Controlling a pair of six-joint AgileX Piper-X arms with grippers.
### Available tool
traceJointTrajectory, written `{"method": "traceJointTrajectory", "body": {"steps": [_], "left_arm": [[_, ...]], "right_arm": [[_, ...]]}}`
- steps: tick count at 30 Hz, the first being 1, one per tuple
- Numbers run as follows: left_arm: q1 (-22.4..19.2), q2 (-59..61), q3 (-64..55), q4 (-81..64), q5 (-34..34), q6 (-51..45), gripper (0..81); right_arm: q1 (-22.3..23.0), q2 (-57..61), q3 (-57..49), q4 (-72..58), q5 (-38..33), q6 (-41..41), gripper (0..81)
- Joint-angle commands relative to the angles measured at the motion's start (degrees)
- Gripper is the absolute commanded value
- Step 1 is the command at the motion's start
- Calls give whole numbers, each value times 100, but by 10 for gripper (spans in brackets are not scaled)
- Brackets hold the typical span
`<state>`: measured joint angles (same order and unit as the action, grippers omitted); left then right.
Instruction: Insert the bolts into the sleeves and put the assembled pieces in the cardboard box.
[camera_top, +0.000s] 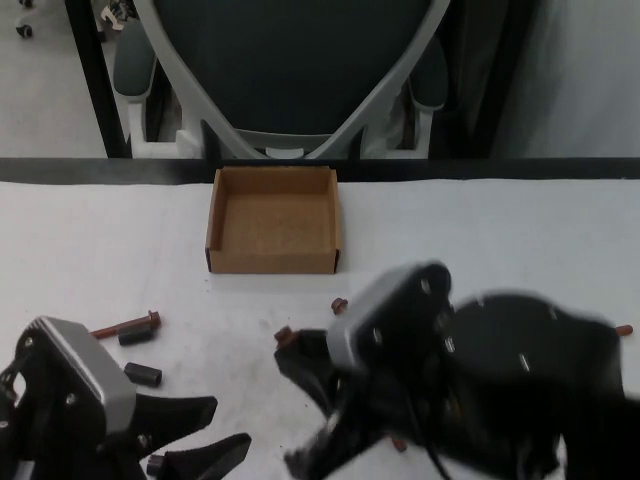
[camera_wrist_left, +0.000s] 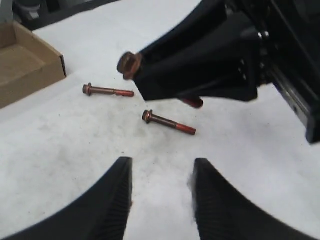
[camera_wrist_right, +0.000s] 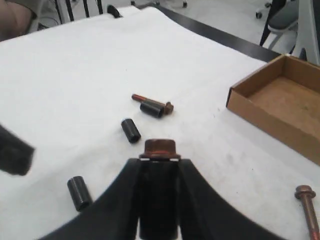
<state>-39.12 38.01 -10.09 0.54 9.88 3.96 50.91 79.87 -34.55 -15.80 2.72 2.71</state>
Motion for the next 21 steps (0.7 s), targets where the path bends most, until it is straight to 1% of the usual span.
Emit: {"method": "traceJointTrajectory", "body": {"steps": [1,5,7,10,15,18,21], "left_arm": [[-26,1,-355,742,-94,-490,375],[-40,50,-993,1743,-133,-487,375],[-40,81,-1362,2144,-185,-249,375],[-40,158,-1904,3008,-503,237,375],[-25,459,-2561,4278,-861,1109,375],[-25,716,-2619,4458,-922,1570,375],[-25,1097,-2619,4602,-1170,2104,375]], "right_arm": [[-219,-50,-322,446,-272,39,2],[-697,-8,-1022,1422,-663,39,2],[-925,54,-1354,1768,-843,-23,2],[-1205,232,-1829,2156,-1124,-33,2],[-1397,797,-2614,2623,-1451,-160,2],[-1394,1242,-3144,2825,-1450,-316,2],[-1394,1677,-3632,2977,-1450,-339,2]]}}
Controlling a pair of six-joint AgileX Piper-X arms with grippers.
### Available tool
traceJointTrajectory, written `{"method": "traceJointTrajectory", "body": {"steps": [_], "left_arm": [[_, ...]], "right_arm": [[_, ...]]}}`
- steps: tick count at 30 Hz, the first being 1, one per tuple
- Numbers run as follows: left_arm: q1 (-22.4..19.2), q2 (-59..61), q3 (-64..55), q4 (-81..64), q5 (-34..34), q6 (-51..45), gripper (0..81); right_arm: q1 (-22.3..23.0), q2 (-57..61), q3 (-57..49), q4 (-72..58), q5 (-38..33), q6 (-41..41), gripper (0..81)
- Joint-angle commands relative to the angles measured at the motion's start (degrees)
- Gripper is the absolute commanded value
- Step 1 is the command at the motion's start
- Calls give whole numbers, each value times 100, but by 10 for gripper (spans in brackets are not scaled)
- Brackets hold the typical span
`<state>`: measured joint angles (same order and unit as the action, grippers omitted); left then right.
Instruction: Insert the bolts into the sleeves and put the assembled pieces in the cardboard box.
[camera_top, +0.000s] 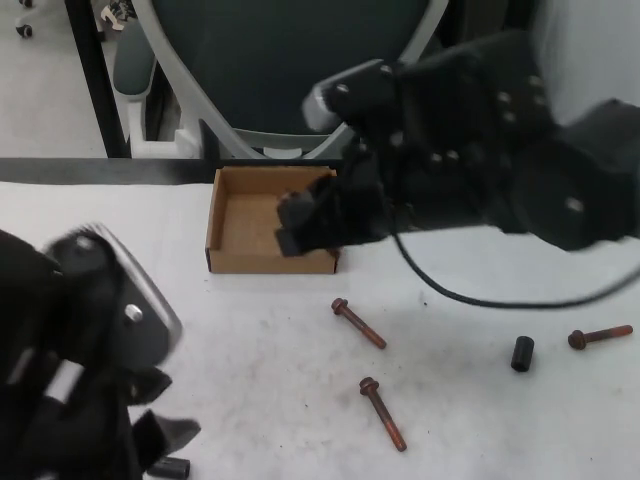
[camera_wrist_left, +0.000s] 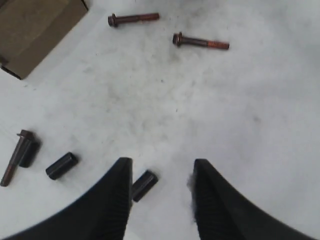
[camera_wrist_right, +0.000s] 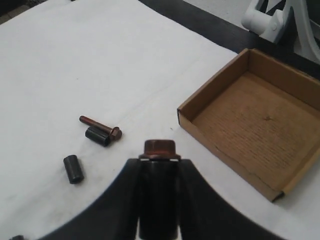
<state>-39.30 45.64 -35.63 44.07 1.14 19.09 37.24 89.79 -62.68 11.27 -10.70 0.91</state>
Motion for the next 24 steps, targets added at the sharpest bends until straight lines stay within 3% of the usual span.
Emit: {"method": "traceJointTrajectory", "body": {"steps": [1,6,24], "left_arm": [[-7,507,-65,311,-389,802,375],[-7,1347,-65,370,-1000,1455,375],[-22,2558,-65,-144,-1464,2789,375]], "right_arm": [[-41,840,-997,318,-108,-228,2],[-154,1607,-1878,679,-108,-258,2],[-778,3686,-4472,1793,-122,-445,2]]}}
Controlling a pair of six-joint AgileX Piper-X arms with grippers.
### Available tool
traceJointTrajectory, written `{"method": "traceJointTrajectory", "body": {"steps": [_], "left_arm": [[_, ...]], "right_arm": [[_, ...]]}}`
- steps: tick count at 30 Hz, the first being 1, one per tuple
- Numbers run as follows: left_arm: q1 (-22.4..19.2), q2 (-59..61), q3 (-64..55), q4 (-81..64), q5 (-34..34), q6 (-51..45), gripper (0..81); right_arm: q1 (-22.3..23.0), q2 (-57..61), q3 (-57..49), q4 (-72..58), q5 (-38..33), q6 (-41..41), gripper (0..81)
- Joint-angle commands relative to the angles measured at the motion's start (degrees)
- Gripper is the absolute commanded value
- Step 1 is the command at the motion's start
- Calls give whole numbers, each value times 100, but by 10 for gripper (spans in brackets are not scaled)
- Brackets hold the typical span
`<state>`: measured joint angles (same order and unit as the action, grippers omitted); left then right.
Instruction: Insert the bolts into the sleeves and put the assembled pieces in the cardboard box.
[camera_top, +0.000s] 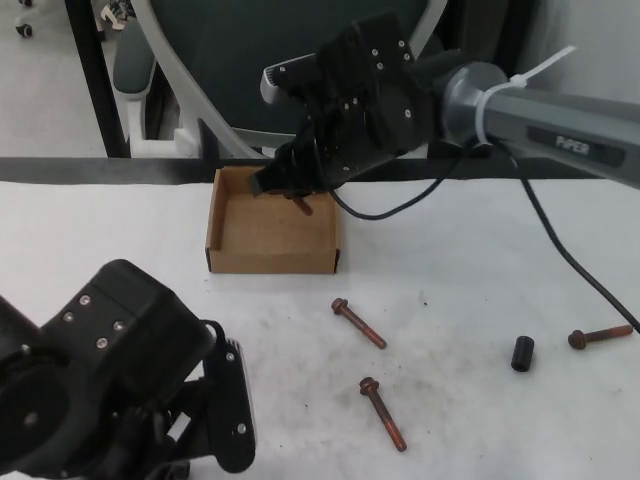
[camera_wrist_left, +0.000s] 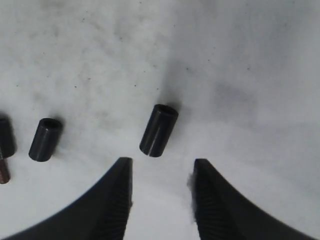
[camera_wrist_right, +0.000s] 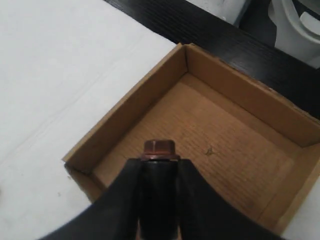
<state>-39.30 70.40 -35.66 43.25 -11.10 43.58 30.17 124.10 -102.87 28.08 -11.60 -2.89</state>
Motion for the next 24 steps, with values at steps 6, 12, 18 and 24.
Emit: {"method": "traceJointTrajectory", "body": {"steps": [6,12,18,24], "left_arm": [[-5,303,-62,-187,-300,445,375],[-5,553,-62,-351,-300,496,375],[-5,701,-62,-352,-300,622,375],[-5,787,-62,-352,-300,752,375]], "right_arm": [[-152,709,-981,403,-32,-138,2],[-247,1034,-1271,549,-32,-137,2],[-385,1181,-1311,517,-32,-228,2],[-435,1382,-1441,515,-168,-228,2]]}}
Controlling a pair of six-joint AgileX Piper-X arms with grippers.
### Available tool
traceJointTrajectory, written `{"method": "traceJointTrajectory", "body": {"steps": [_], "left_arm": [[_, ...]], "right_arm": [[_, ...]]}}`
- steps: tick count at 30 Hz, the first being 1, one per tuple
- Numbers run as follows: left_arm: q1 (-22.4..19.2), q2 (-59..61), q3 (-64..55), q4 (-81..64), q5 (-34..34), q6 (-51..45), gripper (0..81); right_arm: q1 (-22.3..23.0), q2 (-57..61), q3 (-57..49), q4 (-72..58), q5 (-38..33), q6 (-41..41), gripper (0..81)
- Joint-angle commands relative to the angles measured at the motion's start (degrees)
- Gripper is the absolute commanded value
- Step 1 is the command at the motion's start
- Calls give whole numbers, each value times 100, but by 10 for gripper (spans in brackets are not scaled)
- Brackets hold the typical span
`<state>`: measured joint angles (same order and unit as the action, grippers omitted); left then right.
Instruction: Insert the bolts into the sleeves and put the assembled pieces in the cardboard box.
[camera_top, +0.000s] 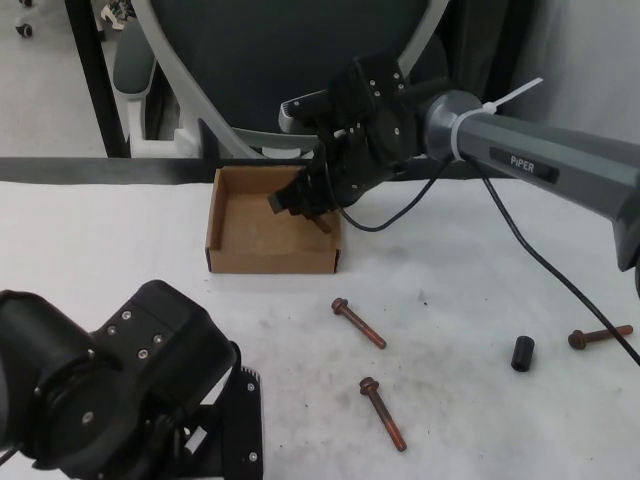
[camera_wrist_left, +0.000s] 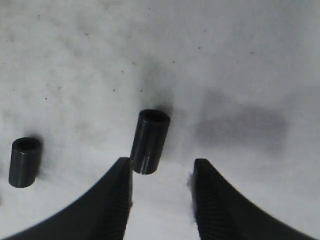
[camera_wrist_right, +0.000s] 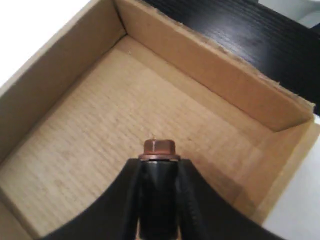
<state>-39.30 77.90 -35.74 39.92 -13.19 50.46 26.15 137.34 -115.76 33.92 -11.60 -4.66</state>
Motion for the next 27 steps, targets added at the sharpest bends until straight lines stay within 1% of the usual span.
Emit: {"method": "traceJointTrajectory", "body": {"steps": [1,11,12,14,16,18,19,20,24,27], "left_arm": [[-5,63,-54,-19,-91,63,375],[-5,264,-54,-147,-91,259,375],[-5,260,-54,-238,-91,275,375],[-5,260,-54,-431,-91,348,375],[-5,260,-54,-618,-123,392,375],[10,277,-54,-716,-349,403,375],[8,274,-54,-716,-456,403,375],[8,274,-54,-704,-513,440,375],[66,274,-54,-703,-460,528,375],[91,274,-54,-533,-311,670,375]], "right_arm": [[-40,108,-184,-69,-218,-50,2],[-40,207,-261,8,-247,52,3],[-40,207,-261,21,-247,55,18],[-40,207,-261,56,-247,53,101],[-40,207,-261,106,-247,53,245],[-40,207,-261,130,-247,53,404],[-40,207,-261,136,-236,65,440],[-40,207,-261,145,-236,65,448],[-40,207,-261,184,-247,65,403],[-40,207,-261,200,-289,65,403]]}}
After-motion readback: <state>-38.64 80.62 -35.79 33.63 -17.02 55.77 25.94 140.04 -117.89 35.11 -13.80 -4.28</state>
